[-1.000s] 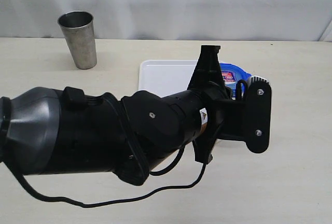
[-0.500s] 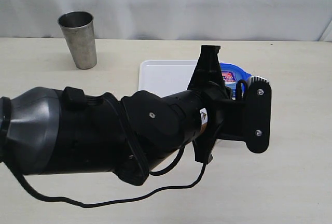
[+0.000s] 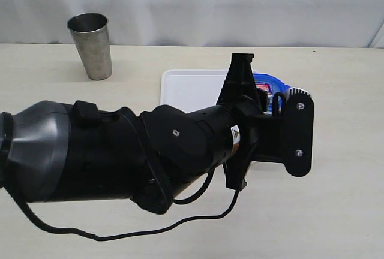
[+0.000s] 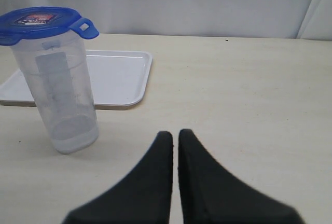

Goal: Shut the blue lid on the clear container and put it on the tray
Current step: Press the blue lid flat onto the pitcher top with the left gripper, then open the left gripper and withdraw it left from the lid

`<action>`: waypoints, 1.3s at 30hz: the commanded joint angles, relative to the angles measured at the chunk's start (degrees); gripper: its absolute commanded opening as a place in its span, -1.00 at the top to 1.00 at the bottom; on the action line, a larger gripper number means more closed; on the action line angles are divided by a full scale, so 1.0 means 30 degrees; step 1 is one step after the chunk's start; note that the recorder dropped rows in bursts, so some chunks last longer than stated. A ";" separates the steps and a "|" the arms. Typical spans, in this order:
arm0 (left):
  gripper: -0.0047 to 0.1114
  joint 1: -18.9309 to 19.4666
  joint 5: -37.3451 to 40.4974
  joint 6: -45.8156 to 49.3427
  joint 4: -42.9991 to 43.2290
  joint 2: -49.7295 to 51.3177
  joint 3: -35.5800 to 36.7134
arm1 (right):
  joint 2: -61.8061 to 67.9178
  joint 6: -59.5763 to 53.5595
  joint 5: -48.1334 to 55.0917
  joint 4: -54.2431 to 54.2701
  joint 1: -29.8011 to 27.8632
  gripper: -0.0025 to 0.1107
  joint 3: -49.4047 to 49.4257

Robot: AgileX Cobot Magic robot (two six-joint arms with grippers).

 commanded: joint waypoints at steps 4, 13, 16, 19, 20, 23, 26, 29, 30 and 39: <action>-0.03 -0.0024 -0.0064 -0.0207 -0.1479 0.0002 0.0002 | -0.0068 0.0038 -0.0022 -0.0010 -0.0082 0.88 0.0042; -0.08 -0.0963 0.1229 -0.0207 -0.2873 -0.0533 0.0002 | -0.0068 0.0038 -0.0022 -0.0010 -0.0082 0.88 0.0042; -0.08 -0.1350 0.1779 -0.0161 -0.3110 -0.1170 0.0002 | -0.0068 0.0038 -0.0022 -0.0010 -0.0082 0.88 0.0042; -0.07 -0.1345 0.2516 -0.0161 -0.4266 -0.1811 0.0002 | -0.0068 0.0038 -0.0022 -0.0010 -0.0082 0.88 0.0042; -0.07 -0.1345 0.2835 -0.0012 -0.4651 -0.2062 0.0080 | -0.0068 0.0038 -0.0022 -0.0010 -0.0082 0.88 0.0042; -0.07 -0.1345 0.3512 0.0131 -0.4842 -0.2822 0.0844 | -0.0068 0.0038 -0.0022 -0.0010 -0.0082 0.88 0.0042; 0.12 -0.1345 0.3559 0.0131 -0.4696 -0.3836 0.2096 | -0.0068 0.0038 -0.0022 -0.0010 -0.0082 0.88 0.0042; 0.55 -0.0970 0.3389 -0.0550 -0.3687 -0.4929 0.3405 | -0.0068 0.0038 -0.0022 -0.0010 -0.0082 0.88 0.0042; 0.71 -0.0568 0.3110 -0.1406 -0.3004 -0.5270 0.3703 | -0.0068 0.0038 -0.0022 -0.0010 -0.0082 0.88 0.0042; 0.92 0.8124 -1.1520 -0.7785 -0.1040 -0.5467 0.2776 | -0.0068 0.0038 -0.0022 -0.0010 -0.0082 0.88 0.0042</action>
